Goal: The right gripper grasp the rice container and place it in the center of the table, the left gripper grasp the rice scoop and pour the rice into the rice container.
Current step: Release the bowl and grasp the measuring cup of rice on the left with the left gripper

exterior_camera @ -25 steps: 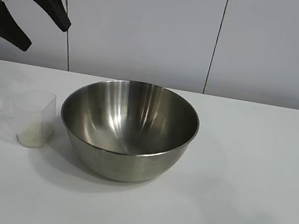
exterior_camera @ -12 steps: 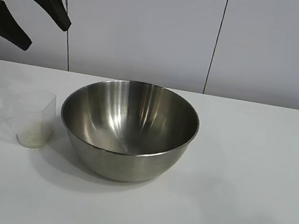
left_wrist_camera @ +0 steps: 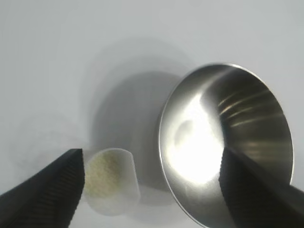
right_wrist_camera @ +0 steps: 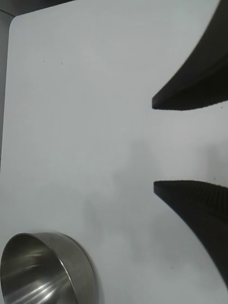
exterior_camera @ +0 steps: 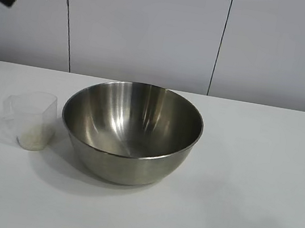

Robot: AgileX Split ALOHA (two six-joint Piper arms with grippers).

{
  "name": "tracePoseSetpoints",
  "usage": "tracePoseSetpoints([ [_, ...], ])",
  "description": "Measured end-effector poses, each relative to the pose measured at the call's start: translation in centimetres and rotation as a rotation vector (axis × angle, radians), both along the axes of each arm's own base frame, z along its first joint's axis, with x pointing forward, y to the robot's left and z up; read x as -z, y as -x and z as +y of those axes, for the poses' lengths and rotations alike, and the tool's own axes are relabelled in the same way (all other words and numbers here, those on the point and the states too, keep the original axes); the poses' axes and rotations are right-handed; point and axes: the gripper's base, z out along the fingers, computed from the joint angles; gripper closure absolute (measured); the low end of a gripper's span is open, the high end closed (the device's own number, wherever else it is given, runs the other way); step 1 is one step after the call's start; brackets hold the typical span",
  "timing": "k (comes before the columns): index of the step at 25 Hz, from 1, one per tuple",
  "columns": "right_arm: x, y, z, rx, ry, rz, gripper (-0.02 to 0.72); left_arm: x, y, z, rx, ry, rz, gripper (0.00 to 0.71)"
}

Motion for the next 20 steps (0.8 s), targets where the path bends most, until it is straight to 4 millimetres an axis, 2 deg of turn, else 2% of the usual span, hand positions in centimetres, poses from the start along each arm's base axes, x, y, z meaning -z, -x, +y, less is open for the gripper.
tracePoseSetpoints([
  [4, 0.0, 0.0, 0.0, 0.0, 0.0, 0.0, 0.39, 0.8, 6.5, 1.1, -0.063, -0.012, -0.179, 0.144],
  [8, 0.0, 0.0, 0.0, 0.0, 0.0, -0.002, 0.39, 4.8, 11.3, 1.8, -0.124, 0.018, -0.243, 0.144],
  [11, 0.0, 0.0, 0.0, 0.0, 0.0, -0.001, 0.39, 7.7, 13.0, 2.2, -0.159, 0.023, -0.25, 0.144],
  [13, 0.0, 0.0, 0.0, 0.0, 0.0, -0.001, 0.39, 9.3, 13.4, 2.3, -0.175, 0.043, -0.223, 0.144],
  [20, 0.0, 0.0, 0.0, 0.0, 0.0, -0.001, 0.39, 15.0, 12.9, 2.7, -0.318, 0.184, -0.052, 0.144],
])
